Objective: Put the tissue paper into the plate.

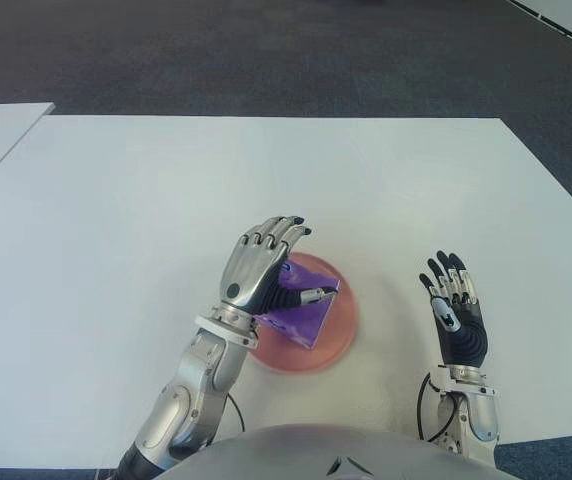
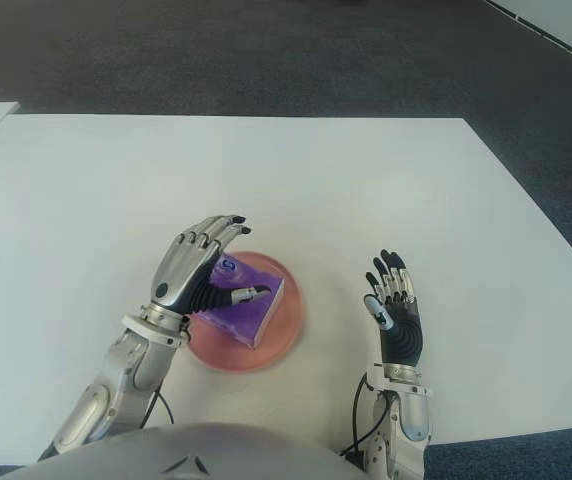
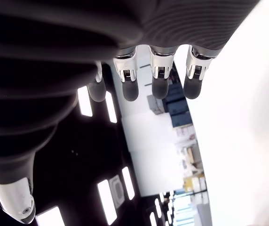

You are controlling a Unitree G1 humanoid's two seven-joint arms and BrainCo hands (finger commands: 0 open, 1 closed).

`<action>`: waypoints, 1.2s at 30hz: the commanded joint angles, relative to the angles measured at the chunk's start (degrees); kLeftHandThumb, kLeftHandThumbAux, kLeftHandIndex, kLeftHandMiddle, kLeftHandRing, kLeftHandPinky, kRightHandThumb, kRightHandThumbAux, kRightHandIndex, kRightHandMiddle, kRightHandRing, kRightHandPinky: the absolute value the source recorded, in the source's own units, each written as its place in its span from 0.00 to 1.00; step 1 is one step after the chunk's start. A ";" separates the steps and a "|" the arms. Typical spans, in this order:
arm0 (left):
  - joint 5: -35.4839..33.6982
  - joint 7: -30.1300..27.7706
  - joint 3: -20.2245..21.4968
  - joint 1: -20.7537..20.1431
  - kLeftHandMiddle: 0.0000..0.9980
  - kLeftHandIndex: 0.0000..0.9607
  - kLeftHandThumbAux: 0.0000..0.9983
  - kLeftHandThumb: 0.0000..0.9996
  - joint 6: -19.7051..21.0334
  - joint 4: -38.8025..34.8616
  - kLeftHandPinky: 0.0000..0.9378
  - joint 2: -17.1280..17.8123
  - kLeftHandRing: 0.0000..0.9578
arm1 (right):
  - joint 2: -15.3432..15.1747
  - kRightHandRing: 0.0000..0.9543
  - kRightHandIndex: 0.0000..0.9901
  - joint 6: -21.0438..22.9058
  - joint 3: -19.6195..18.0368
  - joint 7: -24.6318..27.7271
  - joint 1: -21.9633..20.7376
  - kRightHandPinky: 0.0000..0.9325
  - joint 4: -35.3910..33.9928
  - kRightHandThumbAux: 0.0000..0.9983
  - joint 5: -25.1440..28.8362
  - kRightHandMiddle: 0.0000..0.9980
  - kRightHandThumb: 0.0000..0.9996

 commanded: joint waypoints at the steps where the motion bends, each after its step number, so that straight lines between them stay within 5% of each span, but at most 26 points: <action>1: -4.35 -0.73 2.98 0.91 0.23 0.30 0.32 0.19 0.35 -0.03 0.27 -0.52 0.23 | 0.09 0.05 0.06 0.01 0.43 -0.17 0.23 0.05 -0.09 0.62 0.19 0.08 0.07; 5: -17.99 0.64 11.75 -0.34 0.28 0.32 0.38 0.25 -2.86 4.30 0.36 -0.27 0.29 | 0.11 0.05 0.06 -0.66 0.39 -0.10 0.30 0.05 0.18 0.62 -0.11 0.08 0.07; 8: -29.69 -1.97 17.31 -1.43 0.32 0.35 0.46 0.36 0.77 3.79 0.39 -5.48 0.34 | 0.05 0.05 0.06 -0.77 0.27 -0.37 0.38 0.05 0.41 0.62 -0.64 0.08 0.07; 10: -34.13 -2.79 19.13 -1.79 0.36 0.40 0.60 0.56 2.71 3.14 0.41 -7.50 0.37 | 0.04 0.05 0.06 -0.73 0.22 -0.49 0.42 0.06 0.51 0.62 -0.81 0.08 0.08; 12: -39.35 -2.92 21.18 -1.84 0.37 0.42 0.65 0.63 5.52 2.01 0.41 -10.55 0.38 | 0.05 0.06 0.07 -0.63 0.12 -0.54 0.50 0.06 0.68 0.62 -0.80 0.08 0.08; 18: -51.21 -1.70 26.33 1.61 0.40 0.44 0.70 0.69 12.23 -1.03 0.42 -18.04 0.41 | 0.14 0.05 0.06 -1.23 0.01 -0.49 0.81 0.06 0.97 0.63 -1.17 0.07 0.10; 24: -59.19 -0.16 27.35 6.12 0.42 0.44 0.71 0.70 13.62 -1.04 0.44 -21.33 0.42 | 0.06 0.05 0.06 -1.39 -0.07 -0.38 0.92 0.06 1.05 0.63 -1.06 0.07 0.10; 36: -67.02 -1.30 25.78 15.93 0.42 0.43 0.71 0.69 10.35 -0.87 0.44 -18.16 0.42 | -0.62 0.05 0.06 -1.50 -0.52 0.04 0.95 0.06 1.37 0.63 -0.22 0.07 0.10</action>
